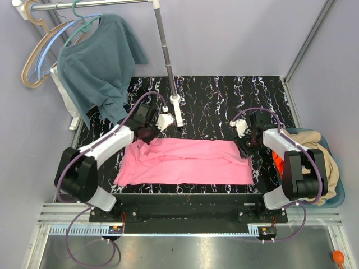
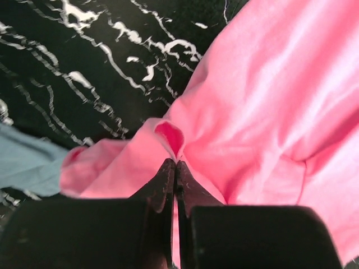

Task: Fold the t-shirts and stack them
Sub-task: Fold the tshirt

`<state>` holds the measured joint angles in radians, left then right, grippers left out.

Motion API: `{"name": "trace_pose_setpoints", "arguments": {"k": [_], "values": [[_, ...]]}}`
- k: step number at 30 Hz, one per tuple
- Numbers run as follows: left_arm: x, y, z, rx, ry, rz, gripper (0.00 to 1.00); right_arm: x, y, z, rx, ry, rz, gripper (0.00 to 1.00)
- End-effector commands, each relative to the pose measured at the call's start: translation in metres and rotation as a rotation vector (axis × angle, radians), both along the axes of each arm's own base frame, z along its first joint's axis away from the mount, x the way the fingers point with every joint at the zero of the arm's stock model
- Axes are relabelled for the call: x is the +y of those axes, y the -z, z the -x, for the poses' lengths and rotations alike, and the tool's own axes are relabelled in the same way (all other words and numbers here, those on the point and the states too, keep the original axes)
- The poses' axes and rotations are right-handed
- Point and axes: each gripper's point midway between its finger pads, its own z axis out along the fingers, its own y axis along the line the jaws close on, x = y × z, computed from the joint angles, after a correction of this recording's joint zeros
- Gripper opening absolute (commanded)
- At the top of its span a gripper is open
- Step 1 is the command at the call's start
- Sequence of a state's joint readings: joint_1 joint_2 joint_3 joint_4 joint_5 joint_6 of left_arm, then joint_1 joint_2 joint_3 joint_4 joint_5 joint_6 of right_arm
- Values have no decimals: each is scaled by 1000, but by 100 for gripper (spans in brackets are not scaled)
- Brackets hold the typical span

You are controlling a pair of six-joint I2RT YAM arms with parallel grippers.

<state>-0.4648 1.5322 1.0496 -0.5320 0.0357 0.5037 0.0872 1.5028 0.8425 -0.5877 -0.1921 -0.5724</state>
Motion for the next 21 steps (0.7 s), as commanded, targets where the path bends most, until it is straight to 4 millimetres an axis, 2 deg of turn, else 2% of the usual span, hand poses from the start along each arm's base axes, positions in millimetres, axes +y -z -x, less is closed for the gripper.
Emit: {"name": "trace_pose_setpoints", "arguments": {"k": [1,2,9,17,21], "values": [[21,-13,16,-29,-36,-46,0,-1,-9,-9,-55,-1,18,47],[26,-8,21,-21,-38,-61,0,-2,-10,-10,-61,-1,26,48],[58,-20,36,-101,-89,-149,0,-5,-9,-7,-61,0,42,47],[74,-36,43,-159,-154,-169,0,-5,-5,-3,-49,2,41,47],[75,-43,44,-167,-175,-154,0,-5,-5,-3,-48,5,37,47]]}}
